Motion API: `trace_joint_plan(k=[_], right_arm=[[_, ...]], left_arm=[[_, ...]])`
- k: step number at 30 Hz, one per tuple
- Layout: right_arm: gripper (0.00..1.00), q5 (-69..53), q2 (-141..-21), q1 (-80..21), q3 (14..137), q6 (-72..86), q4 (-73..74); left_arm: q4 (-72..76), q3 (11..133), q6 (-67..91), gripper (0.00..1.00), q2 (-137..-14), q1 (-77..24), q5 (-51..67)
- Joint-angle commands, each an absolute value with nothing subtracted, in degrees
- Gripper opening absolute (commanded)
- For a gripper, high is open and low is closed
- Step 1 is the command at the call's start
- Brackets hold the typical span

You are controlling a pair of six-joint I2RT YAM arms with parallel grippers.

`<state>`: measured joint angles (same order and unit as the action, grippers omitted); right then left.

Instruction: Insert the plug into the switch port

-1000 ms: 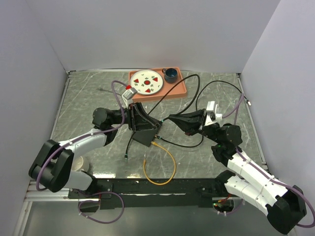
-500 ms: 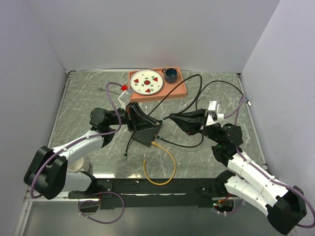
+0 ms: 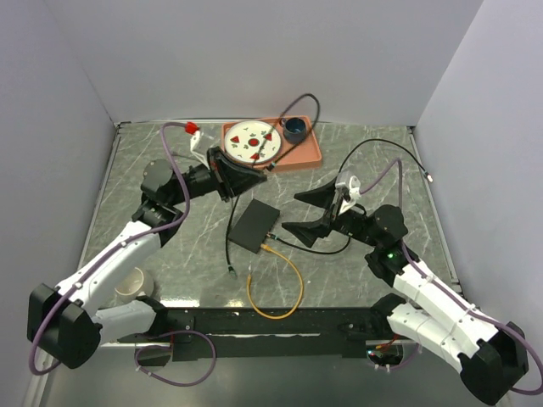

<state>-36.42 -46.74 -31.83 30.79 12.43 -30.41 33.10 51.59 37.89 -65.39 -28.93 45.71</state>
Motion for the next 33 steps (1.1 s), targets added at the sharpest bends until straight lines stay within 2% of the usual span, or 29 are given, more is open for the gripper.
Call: trace_joint_plan(k=[1, 5, 11, 18, 22, 27, 33], right_arm=[[0.99, -36.0, -43.2, -31.6, 34.6, 8.7, -25.4], [0.99, -35.4, -41.5, -31.6, 35.0, 7.0, -23.0], [0.99, -35.2, -39.8, -31.6, 35.4, 5.3, -20.4], [0.99, -34.5, -38.1, -31.6, 36.0, 3.7, -17.8], [0.99, -34.0, -36.8, -31.6, 36.7, 2.2, -15.4], [0.99, -34.4, -34.2, -31.6, 37.1, 0.5, -12.7], [0.99, -36.6, -33.7, -31.6, 39.9, -3.9, -5.1]], left_arm=[[24.6, 54.8, 29.5, 0.01, -60.7, -26.6, 34.3], [20.6, 59.3, 25.7, 0.01, -57.4, -25.8, 25.7], [17.7, 70.2, 24.4, 0.01, -62.6, -26.4, 30.8], [3.8, 86.9, 12.5, 0.01, -72.7, -36.6, 25.6], [-1.5, 94.6, 9.1, 0.01, -77.9, -39.6, 27.3], [-5.4, 93.2, 5.9, 0.01, -82.4, -41.5, 25.8], [-3.3, 77.6, 3.4, 0.01, -84.0, -41.5, 24.1]])
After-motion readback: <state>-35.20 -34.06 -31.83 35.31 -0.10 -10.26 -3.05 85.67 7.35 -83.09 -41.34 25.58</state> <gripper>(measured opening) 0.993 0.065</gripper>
